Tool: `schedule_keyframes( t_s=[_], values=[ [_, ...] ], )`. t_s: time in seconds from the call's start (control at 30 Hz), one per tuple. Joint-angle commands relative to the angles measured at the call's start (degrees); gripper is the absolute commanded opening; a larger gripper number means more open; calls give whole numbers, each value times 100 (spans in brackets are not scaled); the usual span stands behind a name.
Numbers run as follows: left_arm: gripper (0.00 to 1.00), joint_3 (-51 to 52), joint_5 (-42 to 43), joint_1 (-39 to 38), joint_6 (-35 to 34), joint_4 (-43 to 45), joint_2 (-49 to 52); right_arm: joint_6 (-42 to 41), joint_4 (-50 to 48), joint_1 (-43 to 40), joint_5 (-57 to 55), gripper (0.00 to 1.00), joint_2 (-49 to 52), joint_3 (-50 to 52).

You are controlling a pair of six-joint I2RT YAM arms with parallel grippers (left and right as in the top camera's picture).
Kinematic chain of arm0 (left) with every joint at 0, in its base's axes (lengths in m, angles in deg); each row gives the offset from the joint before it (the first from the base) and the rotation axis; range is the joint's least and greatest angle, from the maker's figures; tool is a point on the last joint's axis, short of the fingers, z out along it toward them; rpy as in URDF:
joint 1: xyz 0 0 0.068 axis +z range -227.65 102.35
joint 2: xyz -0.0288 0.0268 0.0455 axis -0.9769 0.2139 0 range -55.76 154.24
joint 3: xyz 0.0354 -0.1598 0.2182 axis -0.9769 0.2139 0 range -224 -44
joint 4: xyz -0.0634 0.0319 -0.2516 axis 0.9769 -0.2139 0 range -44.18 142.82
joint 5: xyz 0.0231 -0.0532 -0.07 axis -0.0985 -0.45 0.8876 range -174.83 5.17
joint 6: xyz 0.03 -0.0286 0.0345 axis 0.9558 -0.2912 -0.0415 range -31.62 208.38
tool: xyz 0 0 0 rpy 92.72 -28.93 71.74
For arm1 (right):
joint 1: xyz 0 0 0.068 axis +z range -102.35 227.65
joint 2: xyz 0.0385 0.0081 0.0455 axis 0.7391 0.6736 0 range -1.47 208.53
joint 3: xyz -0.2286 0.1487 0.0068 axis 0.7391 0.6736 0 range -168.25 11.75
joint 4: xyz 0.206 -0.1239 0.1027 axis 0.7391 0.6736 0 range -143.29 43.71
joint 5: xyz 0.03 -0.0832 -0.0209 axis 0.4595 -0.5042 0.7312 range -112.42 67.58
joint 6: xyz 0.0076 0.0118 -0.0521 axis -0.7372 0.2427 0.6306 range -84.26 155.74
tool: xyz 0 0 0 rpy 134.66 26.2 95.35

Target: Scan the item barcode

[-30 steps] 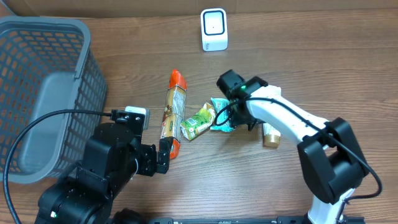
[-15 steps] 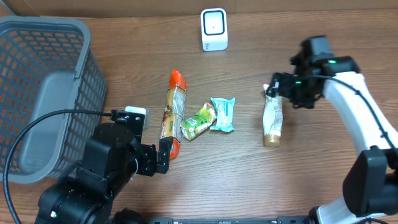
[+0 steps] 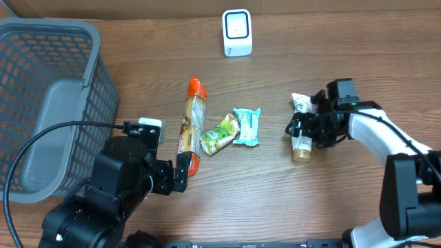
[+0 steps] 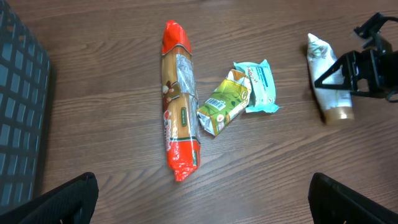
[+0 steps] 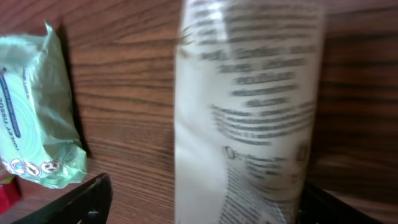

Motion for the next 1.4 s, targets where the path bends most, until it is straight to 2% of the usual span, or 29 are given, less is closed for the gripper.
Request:
schedule_keyframes(
  t_s=[0.0,0.03,0.1,0.33,0.53,0.7,0.8,0.9,0.93,0.97,1.0,1.03,1.1,1.17,1.27,1.37],
  values=[
    [99,2,46,20,66,17,-7,-299,-177,229,-452,64,-44,59],
    [100,2,46,20,66,15,-7,-396,-184,269,-599,53,-44,59],
    [100,2,44,20,66,17,-7,-581,-179,323,-820,38,-44,59],
    [100,2,44,20,66,15,-7,-1067,-87,332,-960,5,-50,-37],
    [100,2,44,20,66,17,-7,-3042,750,332,-2468,4,-330,-275],
    [100,2,44,20,66,15,-7,-4258,909,345,-1904,4,-522,-275],
    [100,2,44,20,66,17,-7,-4717,866,407,-1316,8,-520,-275],
    [100,2,44,20,66,13,-7,-5209,761,546,-1115,18,-520,-275],
    [100,2,44,20,66,9,-7,-5394,708,612,-1091,29,-520,-275],
    [100,2,44,20,66,7,-7,-5580,651,684,-1097,47,-520,-275],
    [99,2,44,20,66,0,-7,-5707,590,752,-1102,57,-520,-275],
    [99,2,46,20,66,0,-7,-5733,468,831,-1106,63,-520,-275],
    [100,2,44,20,66,0,-7,-5650,227,968,-1215,68,-520,-275],
    [100,2,46,20,68,0,-7,-5265,57,1060,-1360,69,-522,-275],
    [100,2,46,20,66,-2,-7,-3700,-133,1080,-1484,69,-529,-358],
    [100,2,44,20,66,-2,-7,-2498,63,988,-1421,70,-568,-634]
  ],
)
